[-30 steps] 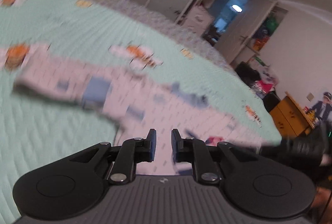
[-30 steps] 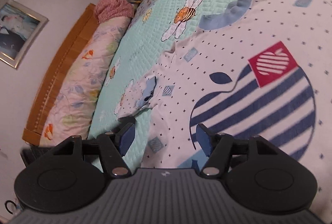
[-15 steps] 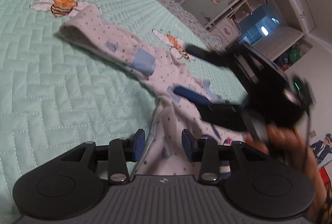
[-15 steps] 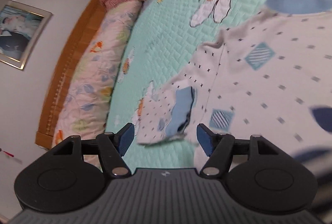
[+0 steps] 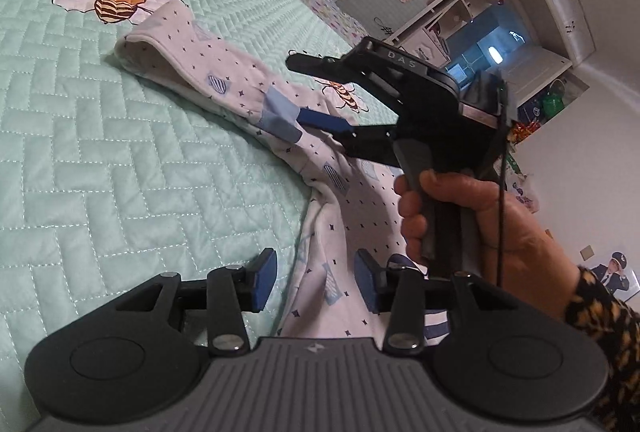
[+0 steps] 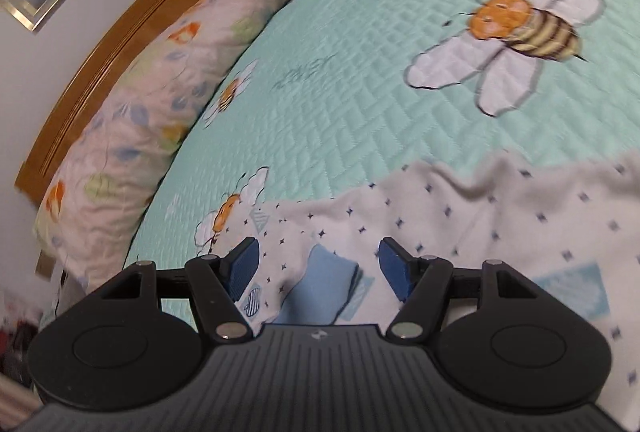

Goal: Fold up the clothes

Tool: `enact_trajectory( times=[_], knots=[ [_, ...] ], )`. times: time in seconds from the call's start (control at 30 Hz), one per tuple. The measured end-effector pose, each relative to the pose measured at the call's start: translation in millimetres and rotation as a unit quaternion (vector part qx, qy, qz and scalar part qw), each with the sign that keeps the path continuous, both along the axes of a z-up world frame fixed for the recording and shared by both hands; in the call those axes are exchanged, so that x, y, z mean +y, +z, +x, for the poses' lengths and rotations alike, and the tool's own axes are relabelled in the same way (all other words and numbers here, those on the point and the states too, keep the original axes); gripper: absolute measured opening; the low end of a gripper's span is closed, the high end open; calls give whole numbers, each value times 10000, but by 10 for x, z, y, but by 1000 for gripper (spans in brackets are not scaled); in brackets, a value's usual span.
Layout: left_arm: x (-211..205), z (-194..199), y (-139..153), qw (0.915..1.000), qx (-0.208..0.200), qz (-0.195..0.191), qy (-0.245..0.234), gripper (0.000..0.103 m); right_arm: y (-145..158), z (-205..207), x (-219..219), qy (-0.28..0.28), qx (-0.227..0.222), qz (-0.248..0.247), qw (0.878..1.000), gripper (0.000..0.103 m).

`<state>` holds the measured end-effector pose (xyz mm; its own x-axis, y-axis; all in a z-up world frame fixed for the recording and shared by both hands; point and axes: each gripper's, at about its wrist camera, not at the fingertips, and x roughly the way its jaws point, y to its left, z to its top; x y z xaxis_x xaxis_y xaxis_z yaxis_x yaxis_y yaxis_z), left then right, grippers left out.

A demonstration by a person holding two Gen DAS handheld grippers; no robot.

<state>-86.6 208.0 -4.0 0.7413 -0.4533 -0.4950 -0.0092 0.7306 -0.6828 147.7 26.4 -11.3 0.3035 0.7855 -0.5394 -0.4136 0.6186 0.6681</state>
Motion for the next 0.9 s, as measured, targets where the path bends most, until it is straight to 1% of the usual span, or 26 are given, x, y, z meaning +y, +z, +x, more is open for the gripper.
enact_trajectory(
  times=[0.1,0.17,0.23,0.3,0.37,0.43,0.47,0.53,0.57,0.67,0.8,0.9],
  knots=[
    [5,9,-8,10000,8,-12,-24,46,0,16,45,380,11,135,9992,66],
    [6,8,-6,10000,9,-16,-35,47,1,-11,83,563,-34,60,9984,65],
    [15,6,-2,10000,26,-37,-24,47,3,-28,80,613,-120,-58,9980,60],
    [30,3,3,10000,54,-55,5,47,-4,-28,74,628,-142,-102,9979,59],
    [41,1,10,10000,78,-41,24,47,-16,-41,88,631,-108,-130,9979,54],
    [45,-1,21,10000,91,2,23,47,-3,-70,128,684,-120,-355,9970,25],
    [46,-1,26,9999,96,19,23,47,8,-82,143,687,-122,-467,9965,20],
    [47,0,34,9999,108,51,24,47,55,-100,125,614,-127,-534,9966,8],
    [48,1,38,9999,117,71,19,47,94,-117,113,567,-150,-541,9968,6],
    [52,4,55,9998,174,130,-15,47,252,-183,59,388,-200,-407,9982,4],
    [88,-7,99,9992,201,294,-180,48,527,-257,20,165,-121,138,9997,4],
    [90,-27,143,9974,223,523,-437,49,739,-301,6,12,-93,558,9984,4]
  ],
)
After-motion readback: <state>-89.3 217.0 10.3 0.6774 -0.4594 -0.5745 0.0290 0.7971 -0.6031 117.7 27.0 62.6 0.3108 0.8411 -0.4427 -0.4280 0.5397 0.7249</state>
